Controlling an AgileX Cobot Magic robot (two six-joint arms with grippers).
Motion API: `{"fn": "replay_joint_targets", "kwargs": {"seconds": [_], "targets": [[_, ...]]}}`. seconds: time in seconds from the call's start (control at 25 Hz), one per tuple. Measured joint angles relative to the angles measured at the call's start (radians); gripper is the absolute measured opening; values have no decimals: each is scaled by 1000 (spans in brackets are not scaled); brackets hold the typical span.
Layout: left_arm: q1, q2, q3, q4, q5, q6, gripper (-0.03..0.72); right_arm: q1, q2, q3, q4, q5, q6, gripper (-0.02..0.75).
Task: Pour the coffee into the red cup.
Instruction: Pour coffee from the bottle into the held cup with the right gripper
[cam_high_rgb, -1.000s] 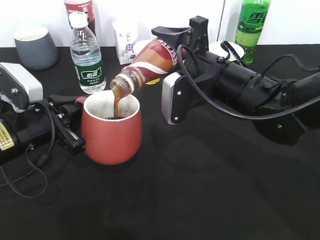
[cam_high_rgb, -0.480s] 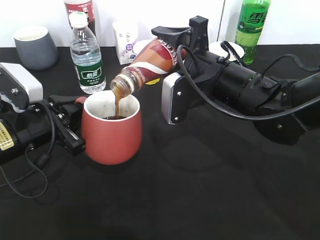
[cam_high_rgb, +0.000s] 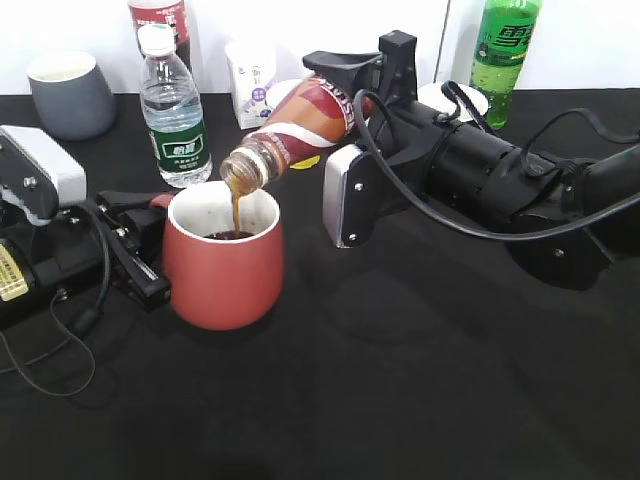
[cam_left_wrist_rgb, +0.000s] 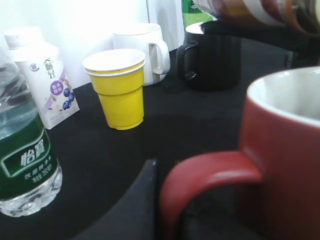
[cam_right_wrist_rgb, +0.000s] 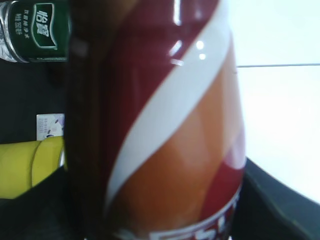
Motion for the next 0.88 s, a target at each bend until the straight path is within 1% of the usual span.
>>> {"fn": "replay_joint_targets", "kwargs": {"seconds": [0.88], "targets": [[0, 0, 0, 0, 4, 0, 48, 0, 0, 0, 0, -1, -24, 536]]}}
